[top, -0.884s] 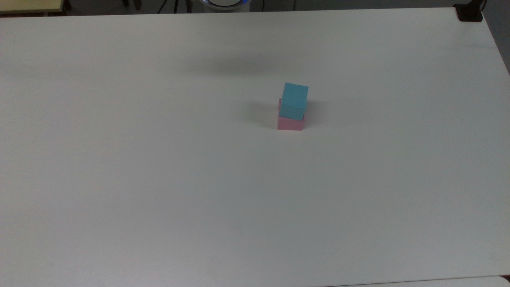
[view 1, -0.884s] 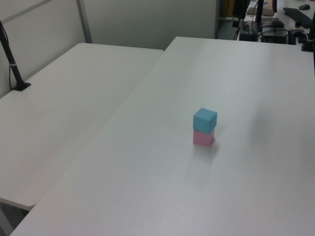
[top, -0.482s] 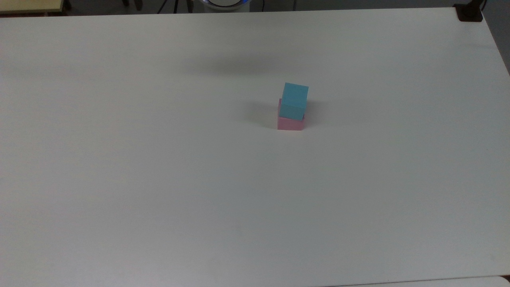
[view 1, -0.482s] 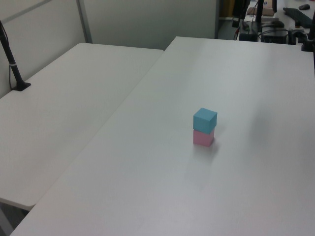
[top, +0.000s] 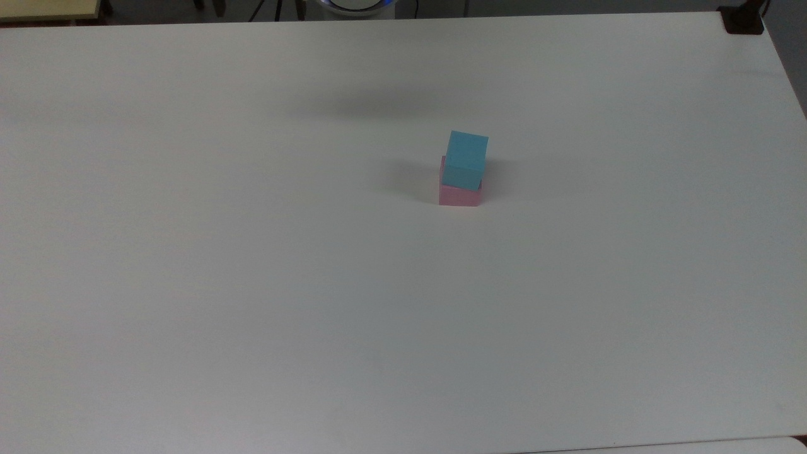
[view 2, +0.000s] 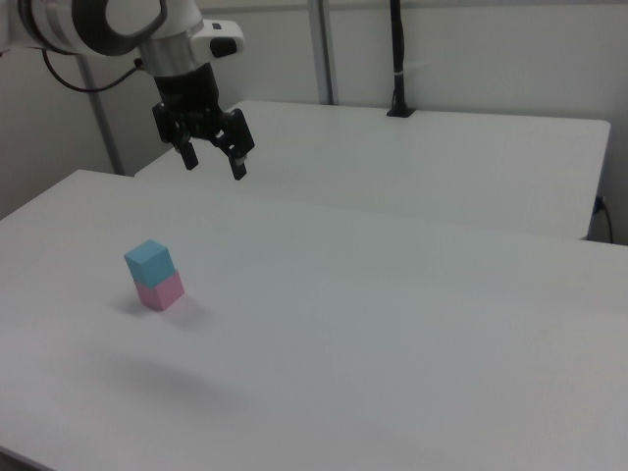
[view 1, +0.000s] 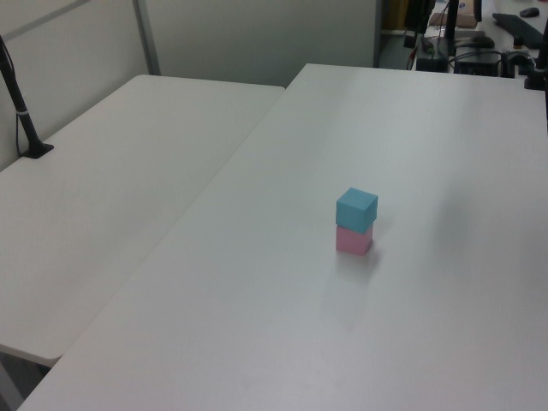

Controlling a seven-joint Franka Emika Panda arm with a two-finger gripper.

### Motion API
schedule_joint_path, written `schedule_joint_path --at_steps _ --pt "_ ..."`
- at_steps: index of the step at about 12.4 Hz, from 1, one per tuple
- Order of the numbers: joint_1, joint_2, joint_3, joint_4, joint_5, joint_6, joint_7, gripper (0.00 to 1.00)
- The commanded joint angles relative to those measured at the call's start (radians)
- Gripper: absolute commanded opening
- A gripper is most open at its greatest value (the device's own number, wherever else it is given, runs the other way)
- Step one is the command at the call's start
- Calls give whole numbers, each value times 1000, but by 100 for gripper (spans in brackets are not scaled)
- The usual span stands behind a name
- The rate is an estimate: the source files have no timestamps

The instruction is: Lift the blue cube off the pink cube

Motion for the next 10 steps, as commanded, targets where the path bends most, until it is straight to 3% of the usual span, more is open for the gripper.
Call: schedule_joint_path --at_steps 1,4,7,10 --pt "30 -18 11 -49 19 -26 6 100" --pt "56 9 47 -88 23 -16 10 100" --pt "61 84 129 -115 100 111 206 100" --pt "67 158 209 -115 99 210 369 100"
